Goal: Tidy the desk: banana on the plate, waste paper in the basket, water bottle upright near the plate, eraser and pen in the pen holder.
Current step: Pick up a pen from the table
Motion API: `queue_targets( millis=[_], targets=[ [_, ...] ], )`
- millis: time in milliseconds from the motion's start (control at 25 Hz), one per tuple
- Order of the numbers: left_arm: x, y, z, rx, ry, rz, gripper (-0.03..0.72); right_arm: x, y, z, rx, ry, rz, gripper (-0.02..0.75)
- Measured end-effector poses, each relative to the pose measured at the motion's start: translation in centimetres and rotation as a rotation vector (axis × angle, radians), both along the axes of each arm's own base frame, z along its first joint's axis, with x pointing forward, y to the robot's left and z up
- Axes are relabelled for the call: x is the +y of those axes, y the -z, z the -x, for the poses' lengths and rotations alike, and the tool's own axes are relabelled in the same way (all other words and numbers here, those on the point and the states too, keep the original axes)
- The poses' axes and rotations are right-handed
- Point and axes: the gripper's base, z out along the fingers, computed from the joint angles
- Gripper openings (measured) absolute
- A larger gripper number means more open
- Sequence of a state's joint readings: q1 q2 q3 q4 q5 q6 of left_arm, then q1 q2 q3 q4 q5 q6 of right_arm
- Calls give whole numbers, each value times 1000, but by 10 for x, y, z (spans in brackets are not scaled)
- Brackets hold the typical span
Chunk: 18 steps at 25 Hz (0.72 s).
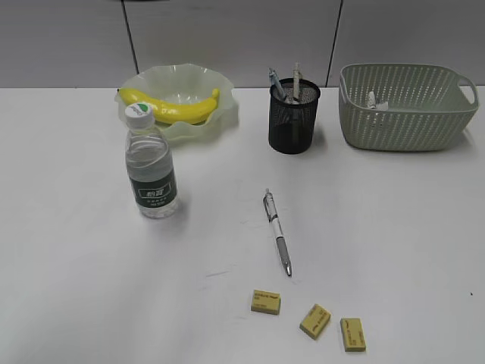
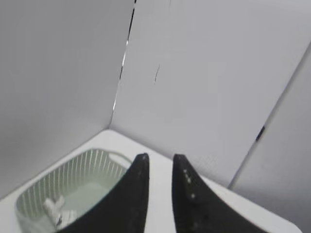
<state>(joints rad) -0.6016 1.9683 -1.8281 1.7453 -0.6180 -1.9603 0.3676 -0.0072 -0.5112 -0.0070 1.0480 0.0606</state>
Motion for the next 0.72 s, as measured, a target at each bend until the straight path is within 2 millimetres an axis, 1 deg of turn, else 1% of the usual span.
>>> queue_targets(
  millis=[160,280,400,520,600,720],
  targets=[
    [32,34,9,93,-45,-92,113,0,0,0,0,0,0,404],
    [52,54,22,105,-96,-163,111,0,0,0,0,0,0,403],
    [69,60,37,41,-143,-231,111,0,0,0,0,0,0,403],
    [88,59,52,-24,-224,-285,111,0,0,0,0,0,0,403],
    [104,57,62,-95,-309,-336,111,0,0,0,0,0,0,403],
    [131,64,81,-144,-437,-420,111,0,0,0,0,0,0,403]
  ],
)
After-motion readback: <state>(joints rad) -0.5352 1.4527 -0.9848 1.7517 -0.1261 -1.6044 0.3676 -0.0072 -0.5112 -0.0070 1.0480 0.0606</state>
